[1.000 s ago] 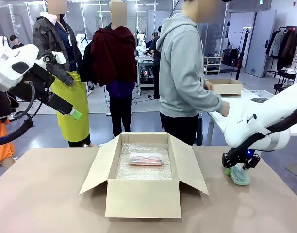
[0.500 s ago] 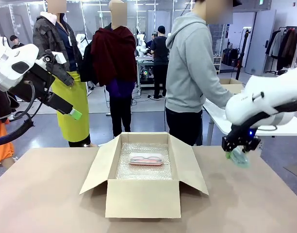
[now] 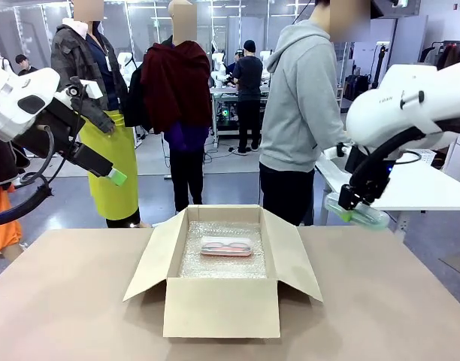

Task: Pack the glasses set securely to prepare it for shipping.
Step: Put the Glasses case from the right side of the table into the Package Box.

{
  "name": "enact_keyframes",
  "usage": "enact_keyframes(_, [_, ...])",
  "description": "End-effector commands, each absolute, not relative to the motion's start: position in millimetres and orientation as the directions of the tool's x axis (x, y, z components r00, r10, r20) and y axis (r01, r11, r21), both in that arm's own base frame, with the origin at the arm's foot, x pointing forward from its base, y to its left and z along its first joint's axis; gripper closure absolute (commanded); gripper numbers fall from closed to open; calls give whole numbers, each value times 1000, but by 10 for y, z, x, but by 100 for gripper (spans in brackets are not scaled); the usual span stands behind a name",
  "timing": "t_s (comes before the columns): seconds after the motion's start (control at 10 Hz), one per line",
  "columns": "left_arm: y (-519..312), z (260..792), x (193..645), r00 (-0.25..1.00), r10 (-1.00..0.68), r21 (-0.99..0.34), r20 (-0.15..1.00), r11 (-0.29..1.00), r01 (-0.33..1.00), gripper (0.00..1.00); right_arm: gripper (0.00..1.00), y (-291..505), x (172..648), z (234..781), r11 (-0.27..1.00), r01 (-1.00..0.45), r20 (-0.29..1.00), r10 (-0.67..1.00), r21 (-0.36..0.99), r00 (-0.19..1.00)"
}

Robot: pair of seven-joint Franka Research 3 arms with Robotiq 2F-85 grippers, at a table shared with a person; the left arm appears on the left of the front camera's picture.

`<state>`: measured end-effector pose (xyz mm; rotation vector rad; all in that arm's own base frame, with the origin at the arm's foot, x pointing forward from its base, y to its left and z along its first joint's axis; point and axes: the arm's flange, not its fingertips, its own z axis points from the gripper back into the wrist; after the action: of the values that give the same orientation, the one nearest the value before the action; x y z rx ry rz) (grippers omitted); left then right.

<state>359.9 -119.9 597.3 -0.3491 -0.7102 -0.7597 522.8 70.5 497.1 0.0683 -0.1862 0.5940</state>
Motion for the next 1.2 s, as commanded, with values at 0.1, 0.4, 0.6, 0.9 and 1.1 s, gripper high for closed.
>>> enact_keyframes(0.1, [-1184, 5972, 3594, 500, -497, -44, 709, 677, 735, 0, 71, 1304, 5059, 5415, 445, -894, 268, 856, 56, 443])
enact_keyframes(0.4, [-1184, 5972, 3594, 500, -497, -44, 709, 677, 735, 0, 71, 2181, 5132, 5450, 277, -960, 232, 932, 44, 279])
enact_keyframes(0.6, [-1184, 5972, 3594, 500, -497, -44, 709, 677, 735, 0, 71, 2736, 5152, 5205, 177, -981, 194, 963, 76, 189])
enact_keyframes(0.9, [-1184, 5972, 3594, 500, -497, -44, 709, 677, 735, 0, 71, 3355, 5095, 4733, 98, -992, 165, 980, 83, 111])
enact_keyframes(1.1, [-1184, 5972, 3594, 500, -497, -44, 709, 677, 735, 0, 71, 3627, 5076, 4364, 96, -993, 151, 983, 61, 104])
